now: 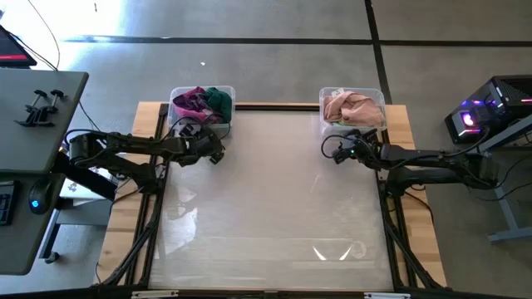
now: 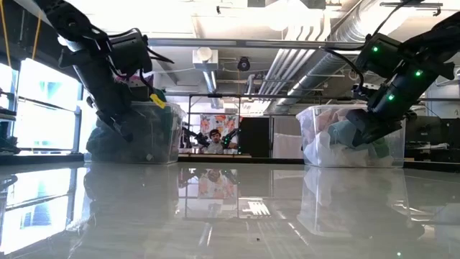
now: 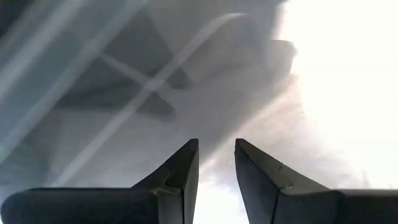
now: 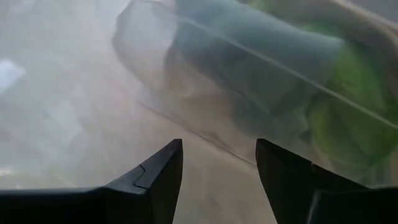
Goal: Sort towels by color in basket
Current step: Move the bottom transparent bin to the top left of the table, then return to Home Position
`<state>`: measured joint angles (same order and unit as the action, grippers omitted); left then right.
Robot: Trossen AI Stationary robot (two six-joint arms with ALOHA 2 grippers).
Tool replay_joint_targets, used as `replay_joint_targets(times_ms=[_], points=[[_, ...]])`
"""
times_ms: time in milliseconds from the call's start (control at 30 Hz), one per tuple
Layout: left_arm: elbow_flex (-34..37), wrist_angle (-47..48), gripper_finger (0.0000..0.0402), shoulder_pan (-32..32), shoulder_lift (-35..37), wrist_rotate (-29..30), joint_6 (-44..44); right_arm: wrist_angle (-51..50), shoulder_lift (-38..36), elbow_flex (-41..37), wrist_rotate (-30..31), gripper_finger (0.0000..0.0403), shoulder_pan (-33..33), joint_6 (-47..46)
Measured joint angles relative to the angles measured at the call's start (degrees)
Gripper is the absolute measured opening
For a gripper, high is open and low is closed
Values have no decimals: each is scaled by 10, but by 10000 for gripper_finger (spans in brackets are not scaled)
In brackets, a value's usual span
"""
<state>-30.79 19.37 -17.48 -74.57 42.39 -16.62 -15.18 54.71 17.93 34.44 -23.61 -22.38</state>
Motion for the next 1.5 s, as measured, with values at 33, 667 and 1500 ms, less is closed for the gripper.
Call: replay_joint_targets(times_ms=[33,667,1500], points=[[0,3,90,9,0,-2,-9,-4,-1,0,4,199,2,5],[0,89,90,250,18,72,-262,79,-16,0,-58,199,231,-83],[-1,-1,90,290,93,81,-173,181,-439,-79,-235,46,484,148]])
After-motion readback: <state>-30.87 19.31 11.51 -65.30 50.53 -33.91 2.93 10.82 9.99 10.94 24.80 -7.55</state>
